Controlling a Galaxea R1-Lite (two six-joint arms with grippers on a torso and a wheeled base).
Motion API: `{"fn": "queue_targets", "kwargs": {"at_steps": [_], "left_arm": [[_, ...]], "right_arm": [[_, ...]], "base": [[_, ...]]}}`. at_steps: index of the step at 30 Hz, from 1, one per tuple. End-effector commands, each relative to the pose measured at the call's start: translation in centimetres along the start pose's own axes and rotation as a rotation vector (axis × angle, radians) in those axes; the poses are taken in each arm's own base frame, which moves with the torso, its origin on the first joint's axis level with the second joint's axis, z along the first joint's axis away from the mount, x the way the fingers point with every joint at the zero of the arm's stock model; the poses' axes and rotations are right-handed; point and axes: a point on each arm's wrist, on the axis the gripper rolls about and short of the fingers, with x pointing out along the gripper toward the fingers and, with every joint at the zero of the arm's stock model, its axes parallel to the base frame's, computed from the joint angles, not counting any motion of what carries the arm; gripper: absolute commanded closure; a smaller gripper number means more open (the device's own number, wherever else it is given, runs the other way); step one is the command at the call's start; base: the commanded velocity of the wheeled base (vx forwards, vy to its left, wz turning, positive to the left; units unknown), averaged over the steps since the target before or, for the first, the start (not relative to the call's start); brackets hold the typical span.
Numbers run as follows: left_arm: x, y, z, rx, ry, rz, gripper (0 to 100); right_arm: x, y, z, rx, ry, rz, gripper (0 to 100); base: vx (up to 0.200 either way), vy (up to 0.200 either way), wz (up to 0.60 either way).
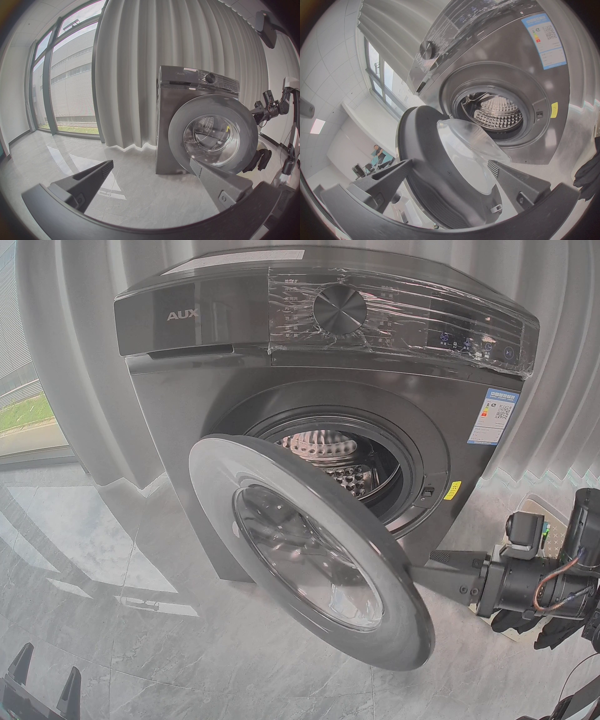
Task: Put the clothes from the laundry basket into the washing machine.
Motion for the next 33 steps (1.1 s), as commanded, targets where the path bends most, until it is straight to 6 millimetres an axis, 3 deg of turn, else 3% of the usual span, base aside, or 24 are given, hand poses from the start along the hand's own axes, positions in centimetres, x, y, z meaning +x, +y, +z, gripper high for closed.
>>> {"fn": "queue_targets", "kwargs": {"at_steps": [1,4,7,19,29,33], "left_arm": [[0.0,0.0,-0.5,0.0,0.002,0.001,0],[0.0,0.0,-0.5,0.0,0.002,0.001,0],[0.0,0.0,-0.5,0.0,0.0,0.001,0],[0.0,0.0,-0.5,0.0,0.0,0.001,0],[0.0,0.0,-0.5,0.0,0.0,0.001,0],[0.0,0.0,-0.5,0.0,0.0,0.001,0]], "right_arm": [[-0.7,0.9,-0.2,-0.017,-0.004,0.036,0],[-0.4,0.6,-0.1,-0.013,-0.007,0.023,0],[1.1,-1.0,-0.1,0.009,0.003,-0.067,0],[4.0,-2.8,-2.1,0.044,0.11,-0.14,0],[4.5,-1.3,-4.7,0.036,0.218,-0.08,0],[4.5,-1.0,-4.8,0.033,0.22,-0.07,0]], "base": [[0.0,0.0,0.0],[0.0,0.0,0.0],[0.0,0.0,0.0],[0.0,0.0,0.0],[0.0,0.0,0.0],[0.0,0.0,0.0]]}}
